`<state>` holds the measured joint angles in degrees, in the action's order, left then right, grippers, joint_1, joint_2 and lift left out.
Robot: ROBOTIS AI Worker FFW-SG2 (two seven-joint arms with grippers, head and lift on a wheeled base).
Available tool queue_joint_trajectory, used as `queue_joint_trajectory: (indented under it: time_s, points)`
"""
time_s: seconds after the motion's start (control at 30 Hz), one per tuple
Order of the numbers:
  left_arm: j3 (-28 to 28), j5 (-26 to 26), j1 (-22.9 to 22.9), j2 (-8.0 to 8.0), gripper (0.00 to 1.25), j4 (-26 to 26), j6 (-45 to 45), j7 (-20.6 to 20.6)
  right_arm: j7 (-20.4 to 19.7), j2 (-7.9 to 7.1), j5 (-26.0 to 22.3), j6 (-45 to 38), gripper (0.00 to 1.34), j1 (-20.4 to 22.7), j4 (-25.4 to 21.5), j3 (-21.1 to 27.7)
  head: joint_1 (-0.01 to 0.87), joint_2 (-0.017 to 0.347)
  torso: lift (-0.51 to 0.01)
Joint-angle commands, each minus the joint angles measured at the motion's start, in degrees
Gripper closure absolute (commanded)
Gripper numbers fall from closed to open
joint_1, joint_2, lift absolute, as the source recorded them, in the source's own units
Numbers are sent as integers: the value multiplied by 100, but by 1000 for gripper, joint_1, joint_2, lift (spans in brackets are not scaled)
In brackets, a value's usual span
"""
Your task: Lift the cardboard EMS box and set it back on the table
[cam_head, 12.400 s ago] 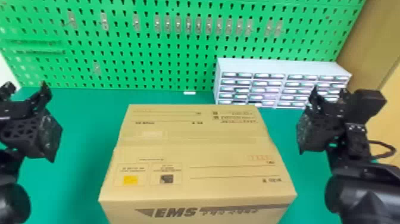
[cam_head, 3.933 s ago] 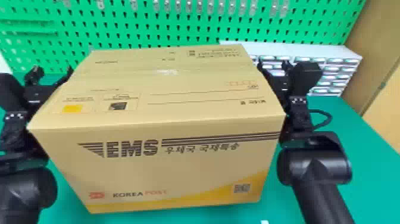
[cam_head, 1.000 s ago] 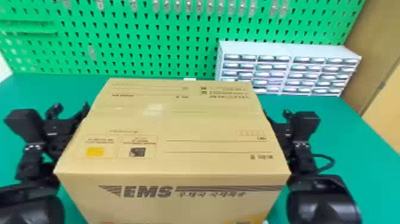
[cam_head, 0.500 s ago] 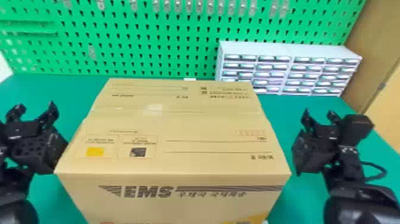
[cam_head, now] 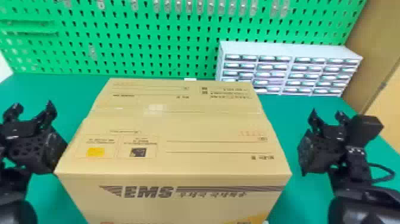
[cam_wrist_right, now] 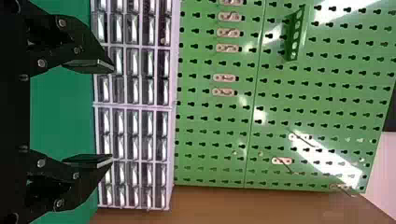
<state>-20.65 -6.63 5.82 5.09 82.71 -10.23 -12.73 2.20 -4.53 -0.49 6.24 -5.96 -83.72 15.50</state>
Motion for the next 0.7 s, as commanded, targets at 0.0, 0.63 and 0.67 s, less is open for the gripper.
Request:
queue_joint_trajectory:
  time_s: [0.0,0.63,0.67]
  points:
    - [0,-23,7,0,492,9,-23,7,0,4,-4,0,567,-2,-21,14,678,-14,-92]
    - [-9,-67,-1,0,492,44,-41,7,9,4,14,0,565,-46,-39,23,678,-14,-92]
    - [-9,-67,-1,0,492,44,-41,7,0,4,14,0,565,-46,-39,32,678,-14,-92]
